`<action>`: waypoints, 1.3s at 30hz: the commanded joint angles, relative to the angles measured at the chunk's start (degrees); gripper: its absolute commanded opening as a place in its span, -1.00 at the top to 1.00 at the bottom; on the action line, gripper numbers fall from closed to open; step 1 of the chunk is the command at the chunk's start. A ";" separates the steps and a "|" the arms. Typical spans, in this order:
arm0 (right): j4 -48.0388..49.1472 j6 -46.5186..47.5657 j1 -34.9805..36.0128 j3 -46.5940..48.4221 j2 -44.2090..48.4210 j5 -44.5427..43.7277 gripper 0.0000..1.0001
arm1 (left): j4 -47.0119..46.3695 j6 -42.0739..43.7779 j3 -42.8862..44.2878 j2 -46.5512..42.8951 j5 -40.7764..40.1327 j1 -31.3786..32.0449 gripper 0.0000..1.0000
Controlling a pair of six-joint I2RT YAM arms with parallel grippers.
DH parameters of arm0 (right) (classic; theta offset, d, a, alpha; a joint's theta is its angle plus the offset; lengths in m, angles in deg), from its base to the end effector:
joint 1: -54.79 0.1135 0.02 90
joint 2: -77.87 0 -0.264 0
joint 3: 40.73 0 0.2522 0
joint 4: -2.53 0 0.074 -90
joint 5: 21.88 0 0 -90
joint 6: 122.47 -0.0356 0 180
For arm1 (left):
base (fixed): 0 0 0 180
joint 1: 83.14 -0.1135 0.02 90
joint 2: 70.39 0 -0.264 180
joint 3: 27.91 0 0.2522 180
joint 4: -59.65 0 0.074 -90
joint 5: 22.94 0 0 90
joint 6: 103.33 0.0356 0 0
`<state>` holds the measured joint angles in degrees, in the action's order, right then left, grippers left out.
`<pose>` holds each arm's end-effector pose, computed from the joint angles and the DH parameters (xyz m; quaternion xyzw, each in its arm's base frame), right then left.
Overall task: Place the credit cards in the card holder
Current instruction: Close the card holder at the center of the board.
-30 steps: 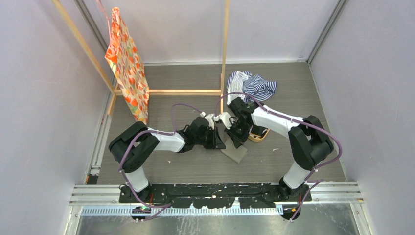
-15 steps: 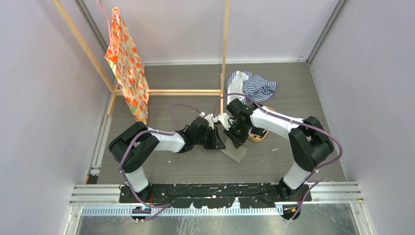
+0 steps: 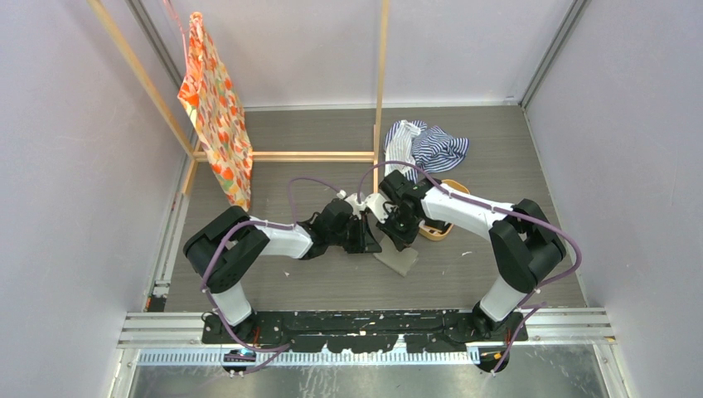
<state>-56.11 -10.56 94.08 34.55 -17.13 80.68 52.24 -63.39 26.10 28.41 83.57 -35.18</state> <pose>0.2291 0.1975 0.1849 -0.5129 0.8455 0.1228 0.0832 0.2103 -0.2484 0.1311 0.0474 0.8881 -0.4155 0.1906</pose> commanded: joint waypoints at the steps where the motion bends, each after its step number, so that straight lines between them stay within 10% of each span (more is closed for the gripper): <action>1: 4.61 1.03 2.90 -1.10 1.30 0.58 0.94 | -0.19 4.76 -0.52 -0.99 -0.85 0.55 0.83; 39: 2.20 3.15 5.22 -1.22 0.56 2.26 0.92 | -0.15 4.75 -0.77 -1.06 -1.17 0.51 0.84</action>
<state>-53.51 -11.96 95.24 32.99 -15.51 78.26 51.65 -62.21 25.73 28.21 83.57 -35.16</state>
